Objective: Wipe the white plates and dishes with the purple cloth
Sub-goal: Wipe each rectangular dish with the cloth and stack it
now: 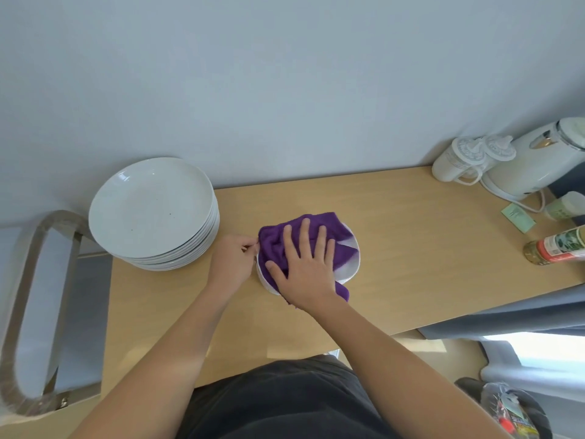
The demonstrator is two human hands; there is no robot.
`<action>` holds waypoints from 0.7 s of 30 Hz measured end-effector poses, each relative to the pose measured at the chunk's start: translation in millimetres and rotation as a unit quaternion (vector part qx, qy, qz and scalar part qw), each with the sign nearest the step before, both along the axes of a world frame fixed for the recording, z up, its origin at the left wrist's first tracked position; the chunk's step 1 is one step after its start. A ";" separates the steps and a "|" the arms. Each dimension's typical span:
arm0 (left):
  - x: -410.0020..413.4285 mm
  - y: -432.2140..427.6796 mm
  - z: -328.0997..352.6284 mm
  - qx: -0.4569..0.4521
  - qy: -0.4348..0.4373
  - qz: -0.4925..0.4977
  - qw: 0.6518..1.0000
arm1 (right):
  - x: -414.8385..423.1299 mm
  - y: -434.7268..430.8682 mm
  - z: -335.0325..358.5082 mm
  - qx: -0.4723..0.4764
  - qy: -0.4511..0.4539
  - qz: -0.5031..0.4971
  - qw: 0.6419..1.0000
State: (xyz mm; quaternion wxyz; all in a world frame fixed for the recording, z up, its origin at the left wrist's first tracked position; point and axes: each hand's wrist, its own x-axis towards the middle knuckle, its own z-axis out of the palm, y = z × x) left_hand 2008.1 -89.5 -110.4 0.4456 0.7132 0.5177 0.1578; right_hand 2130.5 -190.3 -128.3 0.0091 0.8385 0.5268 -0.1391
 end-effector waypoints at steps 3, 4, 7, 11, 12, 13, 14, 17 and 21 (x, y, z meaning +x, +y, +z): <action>-0.2 -0.1 -2.0 -0.001 -0.011 0.001 1.000 | -2.2 -3.1 3.1 0.014 0.021 0.066 0.998; 0.3 -1.0 -0.9 0.000 -0.014 0.003 1.000 | -0.4 -6.2 3.5 0.016 0.028 0.083 0.996; 4.5 -6.1 6.0 0.015 -0.006 0.024 1.000 | 6.6 -22.0 3.2 0.040 0.057 0.124 0.990; 8.6 -10.0 5.7 0.047 0.031 0.032 0.998 | 9.1 -52.8 -4.7 0.119 0.058 0.142 0.981; 8.5 -10.2 3.2 0.055 0.038 0.029 0.997 | 10.9 -59.5 -8.0 0.129 0.044 0.140 0.981; 8.6 -10.6 1.0 0.064 0.045 0.028 0.997 | 13.9 -65.1 -10.0 0.136 0.034 0.128 0.982; 8.9 -11.5 0.0 0.071 0.053 0.027 0.996 | 18.1 -69.8 -10.7 0.144 0.027 0.109 0.983; 10.3 -14.3 0.0 0.085 0.060 0.030 0.994 | 36.7 -81.4 -7.3 0.167 -0.007 0.031 0.985; 9.9 -17.3 0.0 0.087 0.067 0.029 0.994 | 65.3 -89.0 -4.4 0.157 -0.009 -0.050 0.986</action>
